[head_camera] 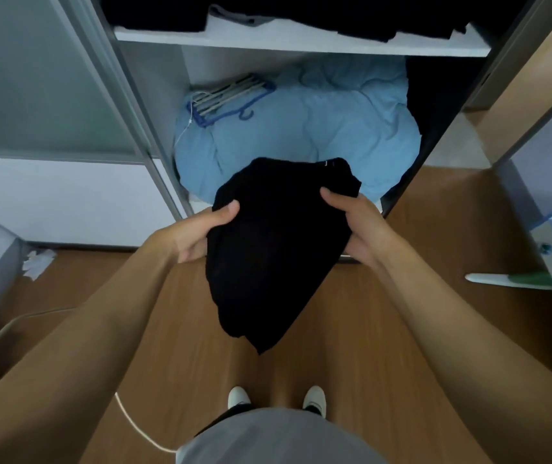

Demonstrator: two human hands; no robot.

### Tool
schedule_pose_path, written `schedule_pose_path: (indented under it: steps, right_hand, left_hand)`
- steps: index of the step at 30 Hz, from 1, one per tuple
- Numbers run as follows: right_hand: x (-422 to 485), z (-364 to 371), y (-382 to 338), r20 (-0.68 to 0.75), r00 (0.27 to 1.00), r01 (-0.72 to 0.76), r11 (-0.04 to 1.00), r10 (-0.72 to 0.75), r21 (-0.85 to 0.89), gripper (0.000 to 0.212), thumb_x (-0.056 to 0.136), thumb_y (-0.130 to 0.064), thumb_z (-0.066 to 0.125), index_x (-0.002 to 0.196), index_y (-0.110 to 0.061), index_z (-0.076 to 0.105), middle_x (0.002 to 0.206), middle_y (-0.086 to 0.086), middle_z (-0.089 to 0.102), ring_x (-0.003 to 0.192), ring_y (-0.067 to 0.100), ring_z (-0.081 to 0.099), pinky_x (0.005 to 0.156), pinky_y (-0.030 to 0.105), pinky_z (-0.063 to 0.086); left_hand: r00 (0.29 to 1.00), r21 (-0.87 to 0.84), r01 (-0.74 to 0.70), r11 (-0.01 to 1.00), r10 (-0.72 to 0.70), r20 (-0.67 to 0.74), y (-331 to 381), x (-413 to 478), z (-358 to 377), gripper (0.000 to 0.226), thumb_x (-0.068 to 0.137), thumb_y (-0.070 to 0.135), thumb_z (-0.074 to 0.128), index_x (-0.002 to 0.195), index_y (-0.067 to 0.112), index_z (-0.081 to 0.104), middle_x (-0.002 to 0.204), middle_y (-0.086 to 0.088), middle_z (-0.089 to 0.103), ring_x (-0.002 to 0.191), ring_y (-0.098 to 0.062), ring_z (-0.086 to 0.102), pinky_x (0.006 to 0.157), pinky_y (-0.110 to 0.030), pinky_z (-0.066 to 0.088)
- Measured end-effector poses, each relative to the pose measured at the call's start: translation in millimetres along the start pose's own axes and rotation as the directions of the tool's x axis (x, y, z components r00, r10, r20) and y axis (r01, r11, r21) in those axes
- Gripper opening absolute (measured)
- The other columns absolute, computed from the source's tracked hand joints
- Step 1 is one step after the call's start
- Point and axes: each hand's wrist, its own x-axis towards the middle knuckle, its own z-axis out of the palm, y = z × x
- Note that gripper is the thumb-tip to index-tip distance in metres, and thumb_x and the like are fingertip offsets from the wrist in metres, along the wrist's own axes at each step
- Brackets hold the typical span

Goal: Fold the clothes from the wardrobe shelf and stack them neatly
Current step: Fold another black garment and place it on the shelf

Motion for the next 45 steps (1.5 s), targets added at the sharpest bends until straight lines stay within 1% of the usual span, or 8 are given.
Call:
schedule_pose_path:
  steps: [4,9,15,19,24,32,38,45]
  right_hand:
    - [5.9,-4.0,-16.7,-0.056,0.967,-0.248,0.969,0.248,0.012,0.021,0.098,-0.019,0.057,0.112,-0.007,0.067,0.103,0.009,0.070,0.090,0.024,0.069,0.089,0.039,0.055]
    - [3.5,-27.7,-2.0,0.035,0.996,-0.089,0.993,0.087,0.080,0.040,0.092,-0.036,0.065,0.124,-0.013,0.070,0.126,0.007,0.067,0.115,0.023,0.064,0.108,0.039,0.045]
    - [-9.3,-22.1,52.3,0.083,0.995,0.051,0.997,-0.045,-0.066,0.018,0.089,-0.024,0.069,0.105,-0.024,0.077,0.107,0.003,0.076,0.099,0.018,0.072,0.081,0.027,0.058]
    - [-8.4,-23.0,44.1,0.011,0.995,0.099,0.995,-0.099,0.015,0.018,0.095,-0.023,0.067,0.108,-0.017,0.077,0.115,0.010,0.074,0.106,0.025,0.071,0.087,0.033,0.059]
    - [-13.3,-22.4,43.6,-0.013,1.000,0.002,0.992,-0.001,0.124,0.040,0.095,-0.031,0.066,0.128,-0.008,0.066,0.124,0.014,0.070,0.115,0.028,0.068,0.095,0.038,0.056]
    - [-15.3,-46.9,31.3,-0.008,0.942,-0.336,0.937,0.337,-0.100,0.033,0.095,-0.039,0.059,0.106,-0.015,0.078,0.106,0.004,0.074,0.089,0.021,0.072,0.089,0.032,0.054]
    - [-23.3,-62.2,65.6,0.201,0.969,-0.167,0.979,0.141,0.117,0.048,0.094,-0.040,0.059,0.134,-0.015,0.062,0.129,0.006,0.067,0.118,0.023,0.065,0.098,0.033,0.051]
    - [-19.8,-29.1,94.9,-0.097,0.993,0.066,0.998,-0.064,0.021,0.031,0.098,-0.017,0.061,0.128,-0.006,0.064,0.116,0.009,0.074,0.111,0.025,0.069,0.096,0.034,0.055]
  left_hand:
    - [0.990,0.044,-0.116,0.992,0.119,-0.076,-15.1,4.5,10.5,0.046,0.070,0.033,0.089,0.114,0.028,0.073,0.119,-0.001,0.073,0.112,-0.017,0.069,0.083,-0.020,0.056]
    - [0.962,-0.110,-0.217,0.970,0.193,-0.191,-1.4,12.2,25.6,0.017,0.092,0.009,0.066,0.099,0.015,0.079,0.103,-0.010,0.077,0.096,-0.023,0.074,0.076,-0.029,0.059]
    - [0.968,-0.210,-0.071,0.975,0.016,-0.252,9.7,16.1,30.4,0.027,0.096,0.021,0.063,0.118,0.007,0.069,0.107,-0.011,0.076,0.095,-0.022,0.074,0.072,-0.030,0.060]
    - [0.961,-0.103,0.006,0.995,-0.034,-0.276,-7.3,15.4,6.9,0.037,0.093,0.042,0.066,0.119,0.017,0.072,0.117,-0.003,0.074,0.105,-0.016,0.072,0.080,-0.027,0.056]
    - [0.976,-0.163,0.158,0.974,-0.180,-0.125,-63.5,7.5,-1.6,0.052,0.064,0.059,0.082,0.105,0.027,0.076,0.109,0.004,0.077,0.100,-0.010,0.073,0.077,-0.027,0.055]
    - [0.955,-0.118,-0.059,0.991,0.021,-0.296,-62.2,23.0,42.0,0.014,0.096,0.018,0.064,0.105,0.011,0.073,0.097,-0.008,0.078,0.090,-0.021,0.075,0.073,-0.026,0.058]
    - [0.970,-0.382,0.014,0.924,-0.106,-0.219,-31.2,15.5,59.5,0.020,0.100,0.022,0.054,0.106,0.008,0.068,0.084,-0.005,0.075,0.072,-0.016,0.073,0.062,-0.023,0.058]
    - [0.954,-0.333,0.007,0.943,-0.107,-0.282,-31.9,10.4,47.2,0.035,0.097,0.036,0.057,0.085,0.013,0.080,0.091,-0.006,0.076,0.079,-0.018,0.076,0.077,-0.032,0.054]
